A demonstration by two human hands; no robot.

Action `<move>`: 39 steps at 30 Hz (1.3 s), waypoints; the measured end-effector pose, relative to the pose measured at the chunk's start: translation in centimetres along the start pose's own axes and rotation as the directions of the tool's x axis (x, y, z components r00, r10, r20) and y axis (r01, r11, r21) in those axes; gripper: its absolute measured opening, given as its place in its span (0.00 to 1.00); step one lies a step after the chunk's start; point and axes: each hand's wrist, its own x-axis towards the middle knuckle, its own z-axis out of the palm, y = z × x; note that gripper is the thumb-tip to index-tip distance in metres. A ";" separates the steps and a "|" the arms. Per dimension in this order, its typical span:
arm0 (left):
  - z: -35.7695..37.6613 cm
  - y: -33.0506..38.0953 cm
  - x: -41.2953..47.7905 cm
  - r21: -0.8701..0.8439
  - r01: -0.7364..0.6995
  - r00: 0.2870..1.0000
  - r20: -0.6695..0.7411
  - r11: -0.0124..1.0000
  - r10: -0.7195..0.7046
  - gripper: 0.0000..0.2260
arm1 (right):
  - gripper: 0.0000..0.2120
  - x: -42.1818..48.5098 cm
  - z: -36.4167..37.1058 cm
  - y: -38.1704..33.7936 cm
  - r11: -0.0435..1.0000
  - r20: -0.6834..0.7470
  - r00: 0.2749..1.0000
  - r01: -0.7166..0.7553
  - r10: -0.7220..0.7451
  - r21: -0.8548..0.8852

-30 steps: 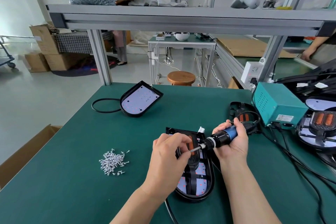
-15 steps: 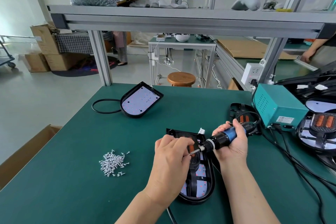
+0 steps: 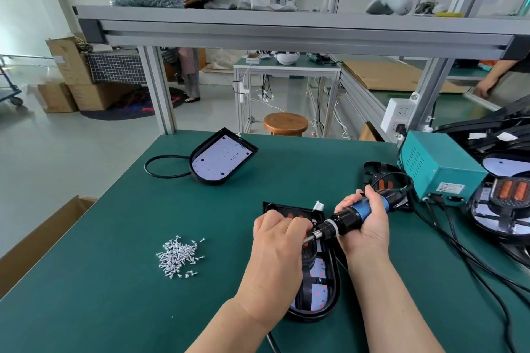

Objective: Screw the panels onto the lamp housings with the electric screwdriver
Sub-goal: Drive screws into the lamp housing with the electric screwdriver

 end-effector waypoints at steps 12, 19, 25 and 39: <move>-0.7 -0.1 0.8 0.005 0.041 0.995 0.089 0.999 -0.041 0.15 | 0.09 -0.2 0.0 -0.1 0.998 -0.015 0.999 -0.037 0.038 0.043; -0.8 -0.7 0.9 -0.116 0.250 0.967 -0.016 0.961 -0.254 0.19 | 0.08 -0.1 -0.1 -0.3 0.998 -0.005 0.999 -0.033 0.034 0.058; -1.1 -4.9 0.9 -0.319 0.708 0.691 0.134 0.630 -0.710 0.21 | 0.08 -0.1 -0.1 -0.2 0.999 0.003 1.000 -0.023 0.023 0.040; 0.1 -5.3 0.6 -0.437 0.727 0.686 0.488 0.530 -0.539 0.34 | 0.09 -1.0 1.3 -0.9 0.997 0.049 0.998 -0.035 0.032 0.070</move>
